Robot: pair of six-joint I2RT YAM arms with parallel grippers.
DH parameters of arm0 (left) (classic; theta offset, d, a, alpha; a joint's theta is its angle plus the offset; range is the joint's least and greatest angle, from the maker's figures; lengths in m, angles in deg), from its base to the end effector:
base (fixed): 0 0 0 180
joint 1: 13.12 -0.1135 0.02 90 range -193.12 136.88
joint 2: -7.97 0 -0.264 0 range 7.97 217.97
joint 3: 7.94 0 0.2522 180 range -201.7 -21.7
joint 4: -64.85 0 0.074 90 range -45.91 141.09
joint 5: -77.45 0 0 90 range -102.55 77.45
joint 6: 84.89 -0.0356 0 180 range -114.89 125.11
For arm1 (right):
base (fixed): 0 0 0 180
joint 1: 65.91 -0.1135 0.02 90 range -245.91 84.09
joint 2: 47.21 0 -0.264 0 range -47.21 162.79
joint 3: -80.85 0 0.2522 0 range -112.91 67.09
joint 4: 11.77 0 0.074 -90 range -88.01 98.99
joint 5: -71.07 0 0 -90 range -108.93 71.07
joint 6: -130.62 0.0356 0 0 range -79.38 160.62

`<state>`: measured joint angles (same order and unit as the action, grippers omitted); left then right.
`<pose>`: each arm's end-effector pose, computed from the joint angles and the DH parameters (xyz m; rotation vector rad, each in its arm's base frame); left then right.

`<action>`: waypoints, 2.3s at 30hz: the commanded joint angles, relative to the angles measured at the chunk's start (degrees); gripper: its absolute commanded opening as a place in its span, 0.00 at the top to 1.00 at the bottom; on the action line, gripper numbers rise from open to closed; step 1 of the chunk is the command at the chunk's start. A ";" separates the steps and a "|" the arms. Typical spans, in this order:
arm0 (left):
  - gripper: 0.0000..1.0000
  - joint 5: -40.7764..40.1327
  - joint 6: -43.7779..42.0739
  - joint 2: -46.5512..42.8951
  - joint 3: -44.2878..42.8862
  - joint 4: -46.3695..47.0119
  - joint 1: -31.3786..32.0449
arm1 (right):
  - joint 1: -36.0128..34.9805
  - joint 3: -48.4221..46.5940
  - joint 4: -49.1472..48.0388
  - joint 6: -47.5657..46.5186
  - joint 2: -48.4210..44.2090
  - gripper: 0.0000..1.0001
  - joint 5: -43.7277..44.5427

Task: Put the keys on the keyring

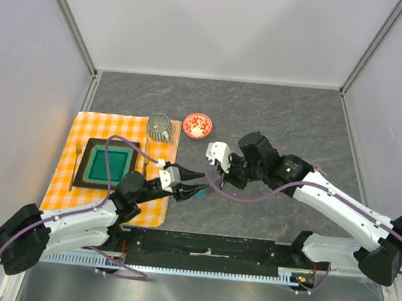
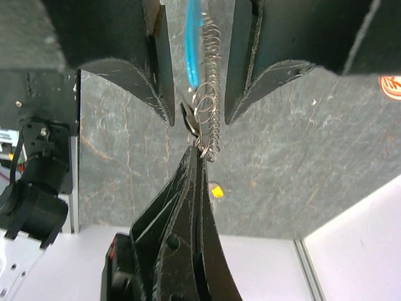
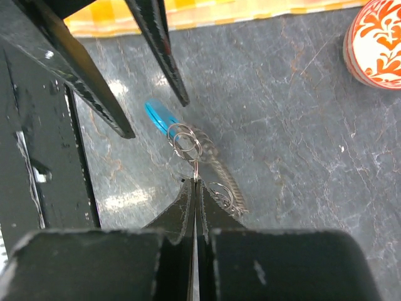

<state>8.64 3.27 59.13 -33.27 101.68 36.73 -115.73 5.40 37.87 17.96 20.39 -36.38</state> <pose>0.1105 -0.1510 0.2297 0.9110 1.1400 -0.9455 0.1530 0.1977 0.3201 -1.5039 1.7816 0.5913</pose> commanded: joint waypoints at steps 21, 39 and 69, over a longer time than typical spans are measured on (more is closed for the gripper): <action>0.64 10.54 -2.20 8.78 -7.15 -0.66 -0.19 | -4.49 -10.73 10.17 -8.99 7.20 1.00 -2.06; 0.86 13.44 -4.57 10.63 -10.57 -9.89 -0.19 | -4.76 -11.17 10.26 -10.22 6.24 1.00 -1.45; 0.73 12.56 -4.22 12.92 -13.91 -16.05 -0.19 | -4.84 -11.35 9.47 -9.95 5.71 1.00 -1.27</action>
<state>21.53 -0.32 70.40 -44.60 89.68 36.11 -119.42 -3.23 51.51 8.98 26.62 -35.97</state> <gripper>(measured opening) 0.257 0.006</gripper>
